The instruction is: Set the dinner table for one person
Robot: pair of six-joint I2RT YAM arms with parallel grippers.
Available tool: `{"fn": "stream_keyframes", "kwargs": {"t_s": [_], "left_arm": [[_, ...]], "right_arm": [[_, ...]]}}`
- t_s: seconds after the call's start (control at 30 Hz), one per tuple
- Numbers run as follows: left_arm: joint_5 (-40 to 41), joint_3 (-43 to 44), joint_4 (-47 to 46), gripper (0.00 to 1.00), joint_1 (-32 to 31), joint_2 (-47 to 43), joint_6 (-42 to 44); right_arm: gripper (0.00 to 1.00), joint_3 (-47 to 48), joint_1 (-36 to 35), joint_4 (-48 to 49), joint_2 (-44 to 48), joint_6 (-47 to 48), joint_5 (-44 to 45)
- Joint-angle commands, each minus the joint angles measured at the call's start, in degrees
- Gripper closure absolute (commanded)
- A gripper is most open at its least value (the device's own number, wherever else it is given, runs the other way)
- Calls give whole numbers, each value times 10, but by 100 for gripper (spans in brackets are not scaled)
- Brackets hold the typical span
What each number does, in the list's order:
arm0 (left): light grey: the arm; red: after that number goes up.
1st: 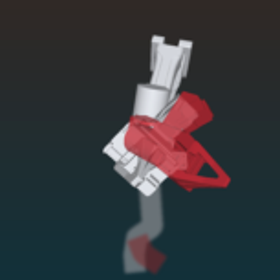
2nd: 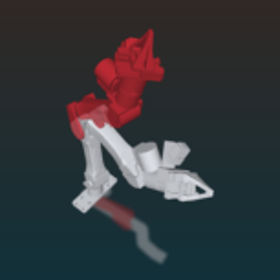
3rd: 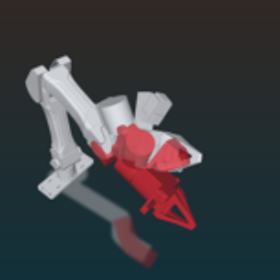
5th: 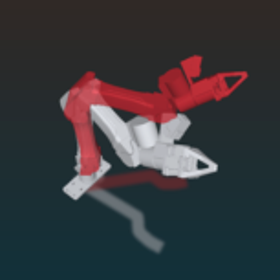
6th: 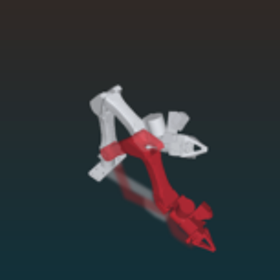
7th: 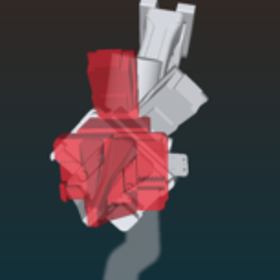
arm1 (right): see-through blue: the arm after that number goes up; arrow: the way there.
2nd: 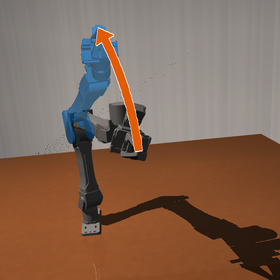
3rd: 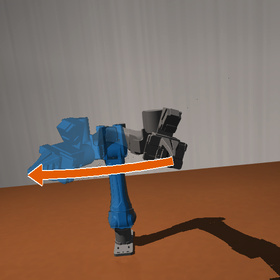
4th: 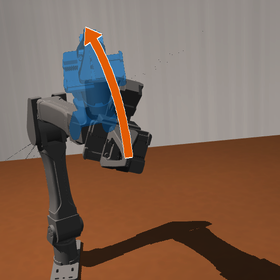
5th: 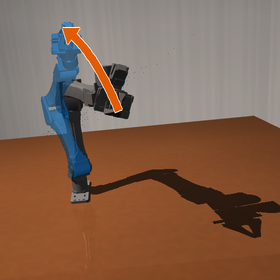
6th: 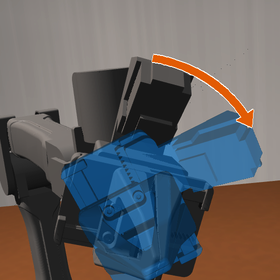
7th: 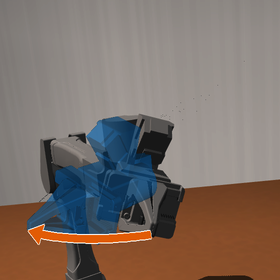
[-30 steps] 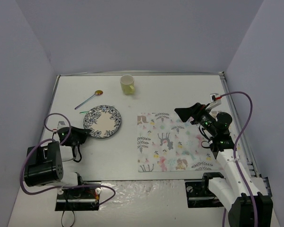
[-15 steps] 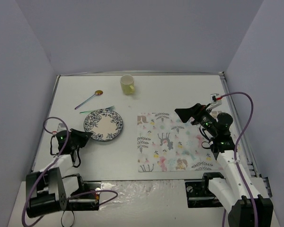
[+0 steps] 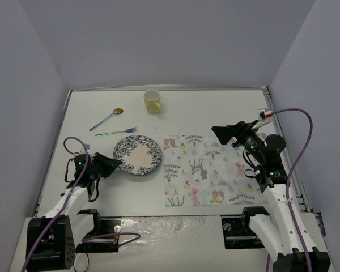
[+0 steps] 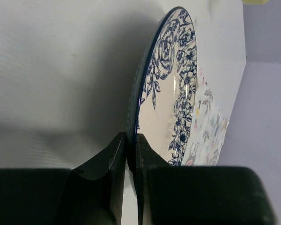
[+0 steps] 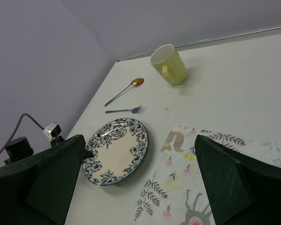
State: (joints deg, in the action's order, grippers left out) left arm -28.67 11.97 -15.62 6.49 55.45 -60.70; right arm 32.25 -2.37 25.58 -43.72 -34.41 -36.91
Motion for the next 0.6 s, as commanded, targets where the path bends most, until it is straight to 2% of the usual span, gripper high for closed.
{"fn": "stream_keyframes", "kwargs": {"t_s": [0.0, 0.1, 0.23, 0.37, 0.57], "left_arm": [[-31, 97, -115, 100, -102, 15, -30], [3, 127, -138, 100, -188, 49, -35], [29, 168, -194, 100, -252, 115, -50], [35, 229, -264, 100, -330, 213, -69], [40, 352, -319, 100, -428, 359, -76]], "right_arm": [[0, 56, -6, 1, 21, -7, 12], [0, 88, -5, -42, 33, 1, 20], [0, 122, -6, -94, 41, 23, 31], [0, 141, -6, -116, 51, 25, 31], [0, 156, -6, -145, 63, 39, 33]]}}
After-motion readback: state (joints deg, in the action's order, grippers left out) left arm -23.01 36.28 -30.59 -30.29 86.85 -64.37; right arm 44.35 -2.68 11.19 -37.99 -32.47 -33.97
